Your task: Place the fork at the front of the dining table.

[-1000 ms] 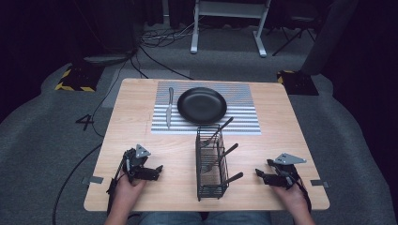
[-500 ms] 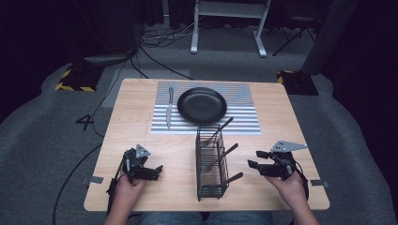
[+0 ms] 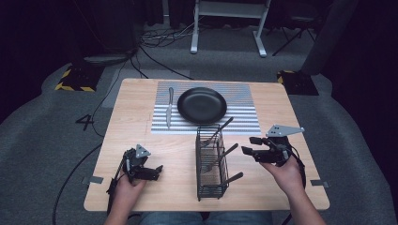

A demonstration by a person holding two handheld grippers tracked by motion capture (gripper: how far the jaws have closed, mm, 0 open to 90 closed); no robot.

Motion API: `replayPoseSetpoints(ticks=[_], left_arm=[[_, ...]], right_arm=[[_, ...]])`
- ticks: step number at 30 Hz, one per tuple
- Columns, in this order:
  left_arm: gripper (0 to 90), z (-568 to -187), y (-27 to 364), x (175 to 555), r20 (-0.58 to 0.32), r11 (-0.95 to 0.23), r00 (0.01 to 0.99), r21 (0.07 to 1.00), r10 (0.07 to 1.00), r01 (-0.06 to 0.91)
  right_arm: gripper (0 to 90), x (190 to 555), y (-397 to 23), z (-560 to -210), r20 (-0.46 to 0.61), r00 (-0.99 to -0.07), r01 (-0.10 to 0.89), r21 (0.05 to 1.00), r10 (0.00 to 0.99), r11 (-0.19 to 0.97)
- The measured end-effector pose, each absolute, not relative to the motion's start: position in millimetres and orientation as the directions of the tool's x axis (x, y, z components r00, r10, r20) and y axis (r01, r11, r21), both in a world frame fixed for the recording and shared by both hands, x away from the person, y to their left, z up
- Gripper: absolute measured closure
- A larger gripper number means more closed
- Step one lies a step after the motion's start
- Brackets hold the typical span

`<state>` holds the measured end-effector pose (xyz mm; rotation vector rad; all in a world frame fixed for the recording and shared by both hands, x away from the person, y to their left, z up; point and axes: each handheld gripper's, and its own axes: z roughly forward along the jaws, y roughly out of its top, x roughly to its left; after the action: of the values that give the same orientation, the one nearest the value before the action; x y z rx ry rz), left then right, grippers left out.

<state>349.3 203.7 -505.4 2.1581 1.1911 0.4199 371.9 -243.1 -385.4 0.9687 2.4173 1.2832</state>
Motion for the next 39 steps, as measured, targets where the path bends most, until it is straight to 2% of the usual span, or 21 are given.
replayPoseSetpoints(ticks=[7, 19, 39], left_arm=[[1.3, -505, 204, 349, -0.024, -0.393, 0.541, 0.66, 0.841, 0.64], [1.3, -506, 204, 349, -0.024, -0.391, 0.538, 0.659, 0.843, 0.642], [1.3, -506, 204, 349, -0.024, -0.375, 0.518, 0.661, 0.855, 0.65]], right_arm=[[44.7, 387, -233, -374, 0.068, -0.775, 0.407, 0.814, 0.628, 0.414], [45.6, 415, -215, -368, 0.073, -0.796, 0.407, 0.799, 0.601, 0.442], [56.1, 445, -179, -380, 0.137, -0.822, 0.44, 0.768, 0.553, 0.464]])
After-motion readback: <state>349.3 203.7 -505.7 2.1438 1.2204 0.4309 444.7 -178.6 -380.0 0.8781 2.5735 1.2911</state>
